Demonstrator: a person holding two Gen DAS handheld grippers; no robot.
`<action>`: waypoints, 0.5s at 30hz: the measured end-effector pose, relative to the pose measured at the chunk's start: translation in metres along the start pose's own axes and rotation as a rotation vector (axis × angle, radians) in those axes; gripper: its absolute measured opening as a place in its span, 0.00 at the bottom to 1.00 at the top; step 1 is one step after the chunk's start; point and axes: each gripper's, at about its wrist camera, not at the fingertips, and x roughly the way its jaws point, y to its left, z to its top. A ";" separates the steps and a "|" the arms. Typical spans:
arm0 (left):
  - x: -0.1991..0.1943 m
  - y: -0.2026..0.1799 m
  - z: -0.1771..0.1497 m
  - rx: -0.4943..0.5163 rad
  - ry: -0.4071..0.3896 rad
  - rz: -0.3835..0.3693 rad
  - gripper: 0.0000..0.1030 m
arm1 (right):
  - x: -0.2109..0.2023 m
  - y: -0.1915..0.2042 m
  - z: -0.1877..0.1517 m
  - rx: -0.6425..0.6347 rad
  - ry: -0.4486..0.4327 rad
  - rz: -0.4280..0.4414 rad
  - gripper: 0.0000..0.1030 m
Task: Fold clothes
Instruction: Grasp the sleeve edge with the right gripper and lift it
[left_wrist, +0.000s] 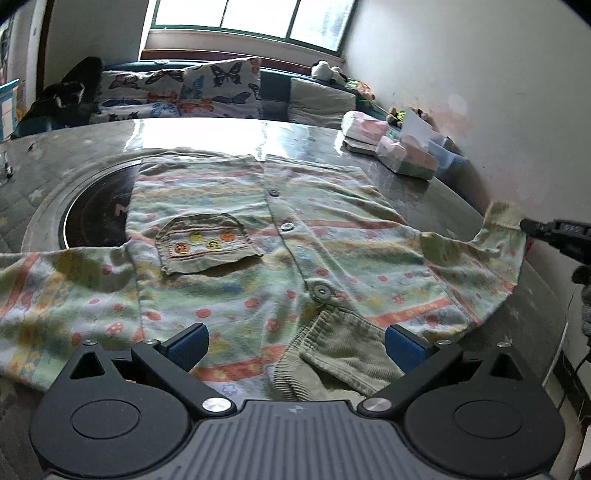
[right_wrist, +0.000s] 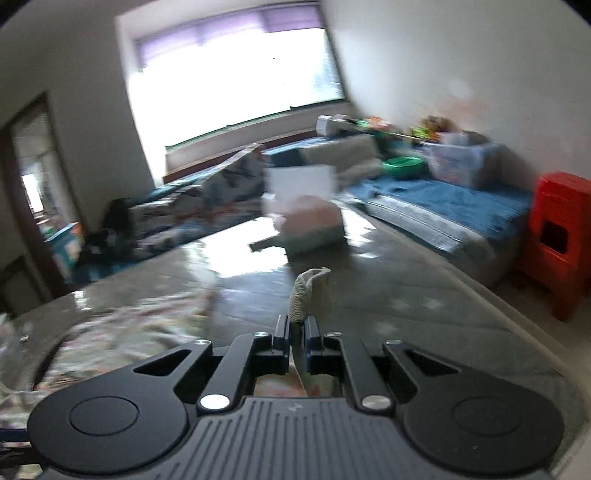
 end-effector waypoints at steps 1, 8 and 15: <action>-0.002 0.000 0.000 0.003 -0.007 0.004 1.00 | -0.001 0.009 0.003 -0.014 0.000 0.029 0.06; -0.008 0.007 -0.001 -0.007 -0.028 0.026 1.00 | 0.002 0.075 0.013 -0.121 0.026 0.235 0.06; -0.019 0.020 -0.004 -0.043 -0.054 0.058 1.00 | 0.014 0.144 0.010 -0.233 0.078 0.396 0.06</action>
